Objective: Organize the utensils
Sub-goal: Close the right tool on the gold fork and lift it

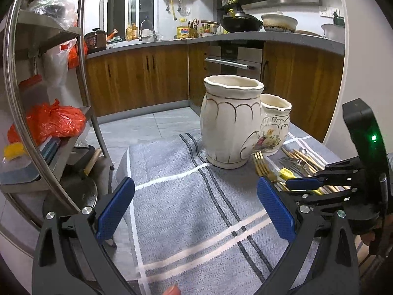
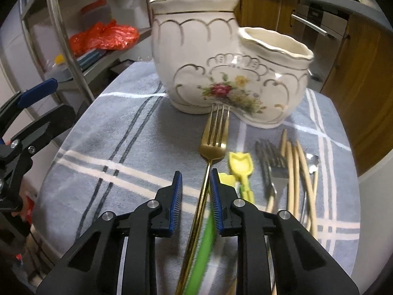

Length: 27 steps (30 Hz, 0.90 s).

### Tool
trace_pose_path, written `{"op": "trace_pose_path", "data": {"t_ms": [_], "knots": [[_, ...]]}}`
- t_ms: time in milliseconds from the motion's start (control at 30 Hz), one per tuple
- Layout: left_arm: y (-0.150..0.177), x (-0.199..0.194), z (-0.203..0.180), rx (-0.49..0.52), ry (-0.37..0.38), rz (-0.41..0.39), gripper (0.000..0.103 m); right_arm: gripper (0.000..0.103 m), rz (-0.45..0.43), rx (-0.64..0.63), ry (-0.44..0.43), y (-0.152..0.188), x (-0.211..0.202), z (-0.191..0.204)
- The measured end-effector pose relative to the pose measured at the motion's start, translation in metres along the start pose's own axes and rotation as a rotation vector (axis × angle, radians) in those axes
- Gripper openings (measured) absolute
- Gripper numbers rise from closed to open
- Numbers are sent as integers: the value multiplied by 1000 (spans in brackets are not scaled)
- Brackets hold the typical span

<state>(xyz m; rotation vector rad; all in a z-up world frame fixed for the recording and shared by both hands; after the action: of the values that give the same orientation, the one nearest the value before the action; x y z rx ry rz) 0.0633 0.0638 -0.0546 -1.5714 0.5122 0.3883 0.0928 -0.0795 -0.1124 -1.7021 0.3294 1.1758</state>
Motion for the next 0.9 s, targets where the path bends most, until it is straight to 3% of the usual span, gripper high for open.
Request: {"op": "trace_pose_path", "data": {"t_ms": [300,400,533,700,900], "knots": [[1,-3,2,-12,54,-1,98,24,68,-1,-26,-6,10,1],[2,-4,2,-10,65,3,98,7,65,6,-38,-6,11,2],[2,-8,-1,6,75,0,98,6,55,25,-49,-4,10,1],[-2,-14,-7,28,73,-15,98,6,-8,32,-72,-1,-7,1],[-5,-19,-13,25,74,-20,98,6,-165,41,-92,-2,-51,-9]]}}
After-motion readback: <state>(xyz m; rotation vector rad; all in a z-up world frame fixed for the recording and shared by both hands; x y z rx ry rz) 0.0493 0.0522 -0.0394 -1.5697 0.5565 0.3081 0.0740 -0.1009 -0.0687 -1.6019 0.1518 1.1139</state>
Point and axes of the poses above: each gripper's, at about its wrist camera, not at the fingertips, and x roughly the way its jaws point, z to its left, y to its underside, the point moved 7 cm from there along x, roughly the way its jaws point, and after that the axes turned 5 degrees about -x, right-handed, at the moved point
